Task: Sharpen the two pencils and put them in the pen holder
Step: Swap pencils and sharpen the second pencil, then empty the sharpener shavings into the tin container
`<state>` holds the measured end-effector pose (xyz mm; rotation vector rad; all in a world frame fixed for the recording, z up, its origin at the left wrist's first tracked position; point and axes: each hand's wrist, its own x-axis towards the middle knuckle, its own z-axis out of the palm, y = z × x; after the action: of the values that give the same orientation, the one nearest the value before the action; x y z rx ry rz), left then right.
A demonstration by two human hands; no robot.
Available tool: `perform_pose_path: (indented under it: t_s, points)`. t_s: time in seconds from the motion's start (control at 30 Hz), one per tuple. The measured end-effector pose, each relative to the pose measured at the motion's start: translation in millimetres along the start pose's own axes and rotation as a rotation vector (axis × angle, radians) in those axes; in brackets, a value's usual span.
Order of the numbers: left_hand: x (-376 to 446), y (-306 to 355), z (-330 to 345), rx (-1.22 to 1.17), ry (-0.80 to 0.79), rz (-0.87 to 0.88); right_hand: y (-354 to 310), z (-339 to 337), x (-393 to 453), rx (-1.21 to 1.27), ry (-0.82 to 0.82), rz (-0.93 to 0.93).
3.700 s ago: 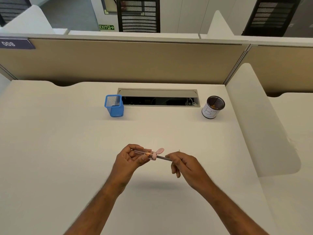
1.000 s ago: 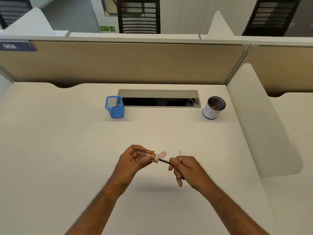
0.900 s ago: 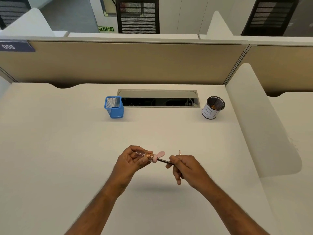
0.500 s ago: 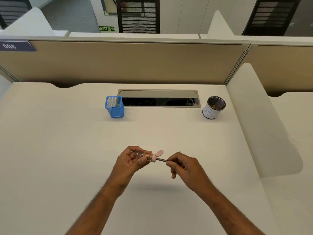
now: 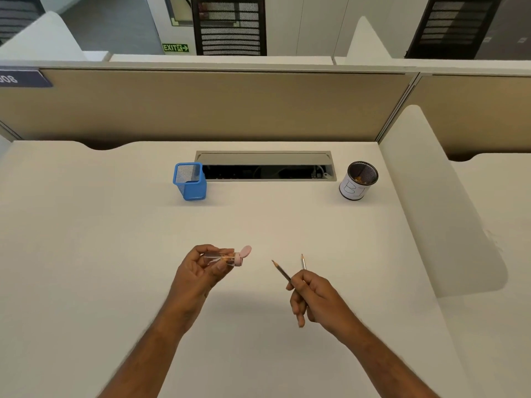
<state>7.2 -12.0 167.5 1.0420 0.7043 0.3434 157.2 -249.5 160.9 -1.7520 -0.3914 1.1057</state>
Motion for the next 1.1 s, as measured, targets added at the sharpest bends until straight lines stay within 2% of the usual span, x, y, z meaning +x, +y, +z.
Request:
perform_pose_path:
  t_s: [0.17,0.37,0.5,0.63,0.83,1.0,1.1]
  points:
    - [-6.4,-9.6,-1.7,0.019,0.035,-0.027,23.7,8.7,9.4,-0.124,0.067,0.042]
    - [-7.5,-24.9,-6.2,0.043,0.037,-0.056,42.8,17.8,33.2,-0.516,0.208,0.06]
    - [-7.1,-29.7,-8.6,0.056,0.034,-0.048,50.7,20.3,56.6,-0.79,0.237,0.043]
    - [-5.5,-37.2,-9.8,0.092,0.046,-0.059,53.7,21.5,71.6,-0.941,0.228,0.043]
    - [-3.7,-41.2,-12.1,0.122,0.079,-0.054,53.0,21.3,80.1,-0.967,0.199,0.088]
    - [-4.5,-41.8,-11.1,0.143,0.063,-0.053,48.4,18.8,82.7,-0.867,0.17,0.138]
    - [-5.2,-42.9,-8.7,0.159,0.07,-0.06,40.0,17.1,76.2,-0.837,0.172,0.102]
